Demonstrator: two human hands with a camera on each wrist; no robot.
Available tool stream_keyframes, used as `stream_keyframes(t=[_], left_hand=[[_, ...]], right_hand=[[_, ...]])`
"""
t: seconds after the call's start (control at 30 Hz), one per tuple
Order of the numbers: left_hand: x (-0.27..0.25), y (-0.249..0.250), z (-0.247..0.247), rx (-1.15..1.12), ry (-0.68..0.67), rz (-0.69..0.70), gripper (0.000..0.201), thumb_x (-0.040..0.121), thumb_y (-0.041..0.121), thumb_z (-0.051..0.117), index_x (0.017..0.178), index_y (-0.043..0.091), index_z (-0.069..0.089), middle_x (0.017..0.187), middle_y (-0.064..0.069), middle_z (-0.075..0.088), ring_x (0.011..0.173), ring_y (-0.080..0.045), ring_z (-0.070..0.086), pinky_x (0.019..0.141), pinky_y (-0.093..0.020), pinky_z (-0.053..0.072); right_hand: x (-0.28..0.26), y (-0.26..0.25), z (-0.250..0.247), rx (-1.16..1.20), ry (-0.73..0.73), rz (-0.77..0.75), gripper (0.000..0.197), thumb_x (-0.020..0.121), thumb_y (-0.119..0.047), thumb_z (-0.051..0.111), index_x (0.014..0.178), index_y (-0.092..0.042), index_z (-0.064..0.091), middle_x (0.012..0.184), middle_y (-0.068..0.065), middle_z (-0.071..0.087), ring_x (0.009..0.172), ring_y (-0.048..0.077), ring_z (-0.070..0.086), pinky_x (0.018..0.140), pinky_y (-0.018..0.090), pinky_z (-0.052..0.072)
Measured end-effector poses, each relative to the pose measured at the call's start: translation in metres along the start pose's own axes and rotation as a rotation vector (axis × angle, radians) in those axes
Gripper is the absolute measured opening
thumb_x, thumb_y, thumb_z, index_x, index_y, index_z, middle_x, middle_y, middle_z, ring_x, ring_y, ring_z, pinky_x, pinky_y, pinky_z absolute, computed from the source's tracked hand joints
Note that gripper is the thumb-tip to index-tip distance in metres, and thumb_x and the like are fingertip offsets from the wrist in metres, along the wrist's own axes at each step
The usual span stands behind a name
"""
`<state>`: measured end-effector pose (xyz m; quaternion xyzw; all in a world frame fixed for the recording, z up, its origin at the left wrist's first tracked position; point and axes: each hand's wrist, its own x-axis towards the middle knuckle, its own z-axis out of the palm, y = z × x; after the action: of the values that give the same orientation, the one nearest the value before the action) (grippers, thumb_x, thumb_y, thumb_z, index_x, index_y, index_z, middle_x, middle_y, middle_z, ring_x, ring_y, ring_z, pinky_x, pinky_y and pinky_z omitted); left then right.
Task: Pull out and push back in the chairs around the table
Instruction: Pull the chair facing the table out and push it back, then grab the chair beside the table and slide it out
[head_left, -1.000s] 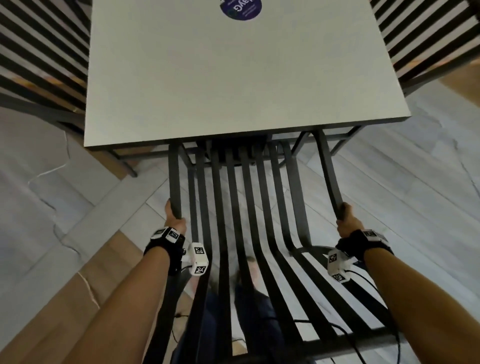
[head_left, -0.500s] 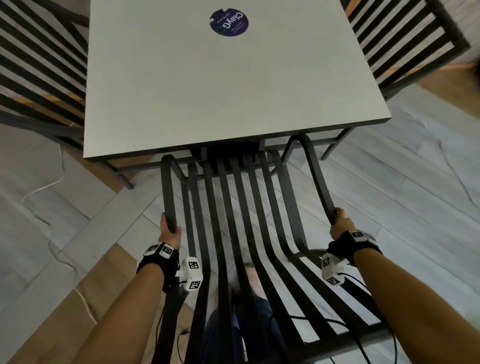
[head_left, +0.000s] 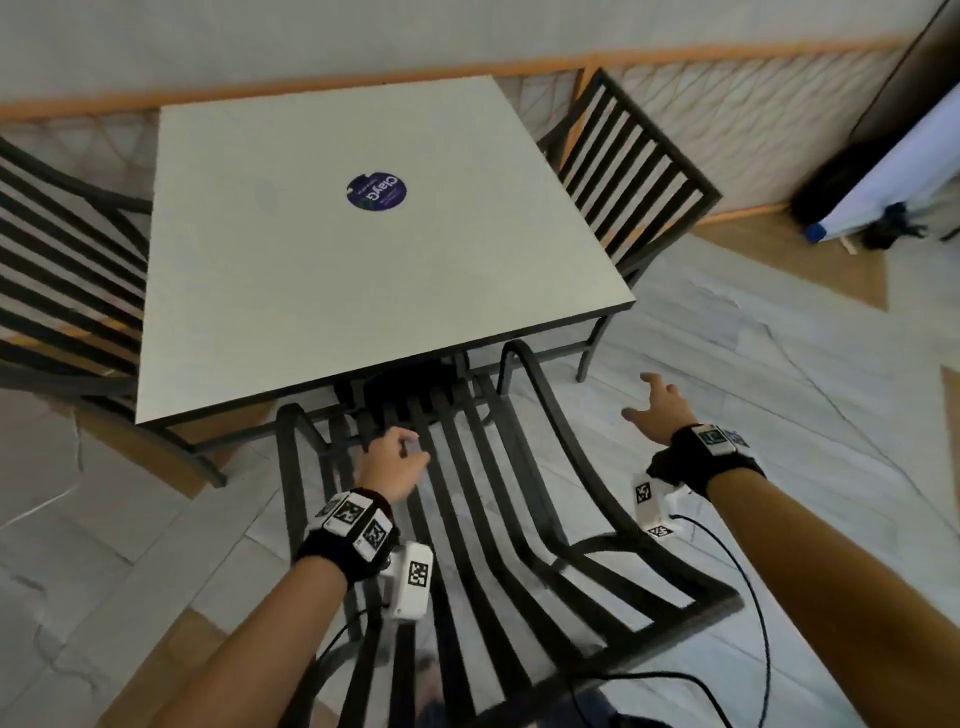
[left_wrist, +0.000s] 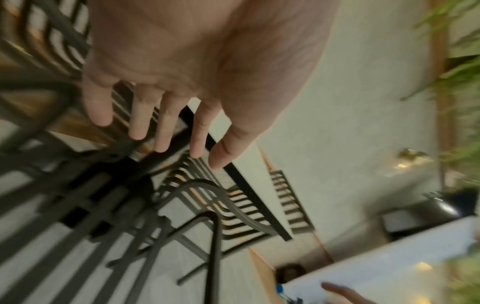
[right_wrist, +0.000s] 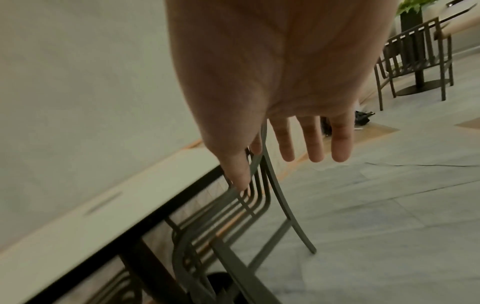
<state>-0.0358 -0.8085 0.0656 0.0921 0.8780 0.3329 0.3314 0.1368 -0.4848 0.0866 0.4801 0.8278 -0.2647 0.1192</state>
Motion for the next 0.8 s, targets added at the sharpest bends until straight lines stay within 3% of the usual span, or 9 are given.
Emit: stream_keyframes(t=[0.27,0.37,0.47,0.63,0.8], left_hand=[[-0.024,0.161,0.097,0.07,-0.071,0.2,0.047,0.089,0.029,0.065,0.129,0.02,0.043,0.121,-0.011,0.056,0.109,-0.033,0.06,0.096,-0.051,0.053],[-0.026,0.215,0.126,0.097,0.035,0.224,0.052,0.088,0.028,0.066,0.133,0.018,0.041,0.127,-0.015,0.057,0.113,-0.035,0.058,0.098,-0.051,0.051],[-0.03,0.266,0.155,0.285,0.167,0.242,0.053,0.089,0.03,0.063,0.135,0.02,0.037,0.131,-0.012,0.054,0.122,-0.036,0.05,0.101,-0.054,0.043],[-0.03,0.345,0.204,0.429,0.206,0.26,0.058,0.09,0.028,0.061,0.139,0.021,0.031,0.135,-0.012,0.05,0.125,-0.035,0.045,0.1,-0.055,0.041],[0.008,0.396,0.245,0.459,0.19,0.235,0.057,0.089,0.024,0.058,0.139,0.022,0.03,0.137,-0.011,0.048,0.126,-0.034,0.044,0.102,-0.054,0.041]], right_hand=[[0.035,0.077,-0.131,0.072,0.029,-0.123,0.068,0.09,-0.035,0.06,0.144,-0.015,0.024,0.143,0.025,0.032,0.124,0.042,0.044,0.102,0.045,0.038],[0.055,0.113,-0.186,0.041,-0.016,-0.167,0.069,0.09,-0.035,0.059,0.145,-0.014,0.023,0.145,0.025,0.03,0.127,0.041,0.041,0.104,0.044,0.036],[0.076,0.139,-0.235,0.016,-0.028,-0.238,0.068,0.09,-0.036,0.059,0.144,-0.015,0.024,0.145,0.023,0.032,0.129,0.037,0.041,0.105,0.042,0.035],[0.122,0.147,-0.286,0.033,0.009,-0.382,0.062,0.091,-0.03,0.059,0.142,-0.015,0.027,0.141,0.026,0.036,0.127,0.038,0.044,0.104,0.042,0.035],[0.175,0.128,-0.304,0.029,-0.041,-0.493,0.063,0.091,-0.03,0.059,0.142,-0.013,0.028,0.144,0.023,0.034,0.131,0.036,0.041,0.106,0.043,0.034]])
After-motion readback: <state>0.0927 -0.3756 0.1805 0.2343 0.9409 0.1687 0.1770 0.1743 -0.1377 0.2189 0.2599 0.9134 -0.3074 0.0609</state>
